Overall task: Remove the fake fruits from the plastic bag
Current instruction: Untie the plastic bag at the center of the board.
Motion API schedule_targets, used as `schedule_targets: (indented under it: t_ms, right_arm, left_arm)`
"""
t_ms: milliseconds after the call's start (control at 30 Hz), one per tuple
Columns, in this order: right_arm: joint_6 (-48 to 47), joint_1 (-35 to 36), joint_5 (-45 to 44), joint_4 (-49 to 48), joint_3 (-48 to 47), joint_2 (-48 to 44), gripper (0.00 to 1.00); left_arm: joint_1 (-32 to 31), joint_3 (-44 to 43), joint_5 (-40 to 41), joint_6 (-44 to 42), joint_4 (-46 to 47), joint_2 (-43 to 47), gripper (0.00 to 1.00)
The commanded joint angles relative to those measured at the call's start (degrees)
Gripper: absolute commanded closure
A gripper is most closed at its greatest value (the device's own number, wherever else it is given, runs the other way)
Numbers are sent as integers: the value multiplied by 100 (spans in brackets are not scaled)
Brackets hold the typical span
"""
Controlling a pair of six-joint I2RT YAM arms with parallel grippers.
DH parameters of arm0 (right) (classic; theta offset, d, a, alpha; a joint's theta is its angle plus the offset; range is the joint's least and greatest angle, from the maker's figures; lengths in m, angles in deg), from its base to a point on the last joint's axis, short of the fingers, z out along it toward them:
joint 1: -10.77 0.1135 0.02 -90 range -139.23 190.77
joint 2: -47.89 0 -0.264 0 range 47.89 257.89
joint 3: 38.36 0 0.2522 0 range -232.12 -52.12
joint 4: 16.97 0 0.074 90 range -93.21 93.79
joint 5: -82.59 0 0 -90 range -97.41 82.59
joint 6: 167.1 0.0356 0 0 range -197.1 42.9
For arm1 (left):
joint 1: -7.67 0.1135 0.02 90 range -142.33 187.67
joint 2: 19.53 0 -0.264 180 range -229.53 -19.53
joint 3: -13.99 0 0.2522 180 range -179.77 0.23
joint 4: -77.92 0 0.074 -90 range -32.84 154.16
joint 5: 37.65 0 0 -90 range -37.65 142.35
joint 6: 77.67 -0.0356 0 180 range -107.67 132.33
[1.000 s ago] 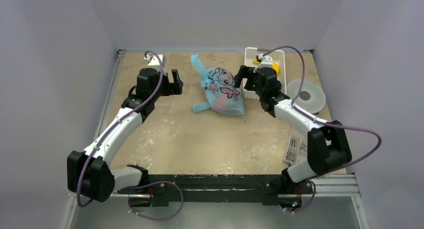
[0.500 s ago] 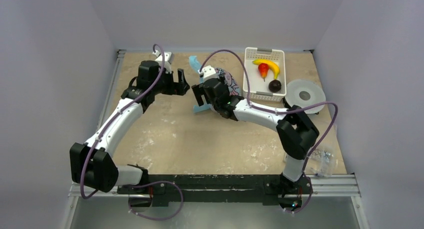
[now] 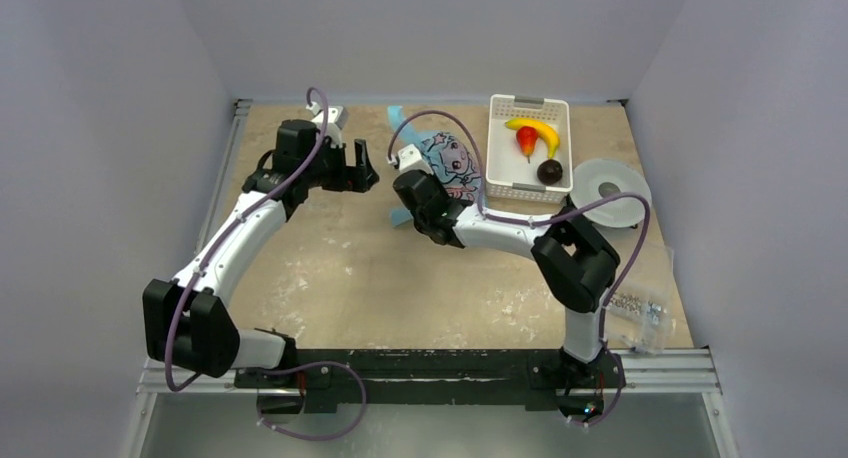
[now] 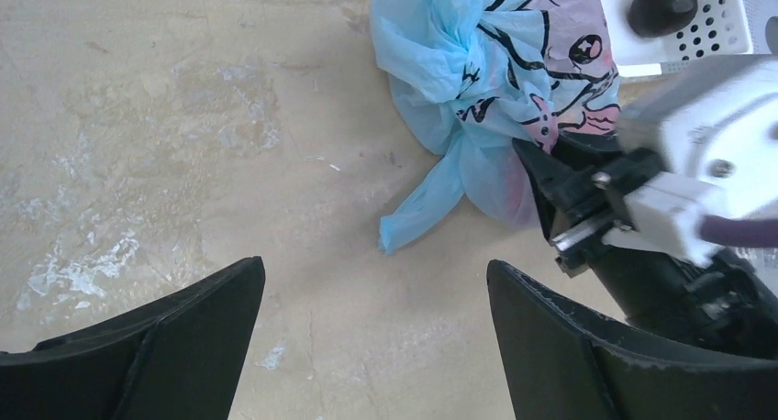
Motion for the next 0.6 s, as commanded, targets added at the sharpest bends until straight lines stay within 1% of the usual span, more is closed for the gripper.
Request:
schedule_targets:
  t_ms: [0, 67, 167, 267, 367, 467, 533, 567]
  right_arm:
    - [-33, -14, 486, -762, 371, -655, 90]
    - [89, -69, 1021, -908, 619, -969, 94]
    - [386, -311, 2280, -1302, 1098, -1433, 100]
    - [673, -694, 3793, -1568, 1450, -1757, 100]
    - [925, -1099, 5100, -1839, 1742, -1927, 100]
    - [994, -1311, 5899, -1965, 1883, -1906, 100]
    - [998, -1324, 6184, -2020, 1977, -1895, 100]
    - [1016, -1323, 6287, -2094, 2034, -1902, 100]
  left_arm:
    - [26, -370, -177, -128, -145, -176, 9]
    - [26, -341, -380, -138, -91, -195, 9]
    - [26, -359, -676, -123, -35, -306, 9]
    - [26, -544, -999, -136, -213, -534, 11]
    - [-6, -653, -1219, -189, -385, -739, 13]
    - [-26, -800, -1582, -182, -461, -912, 17]
    - [-53, -803, -1611, -207, -498, -965, 18]
    - [-72, -824, -1568, -247, -570, -1003, 20]
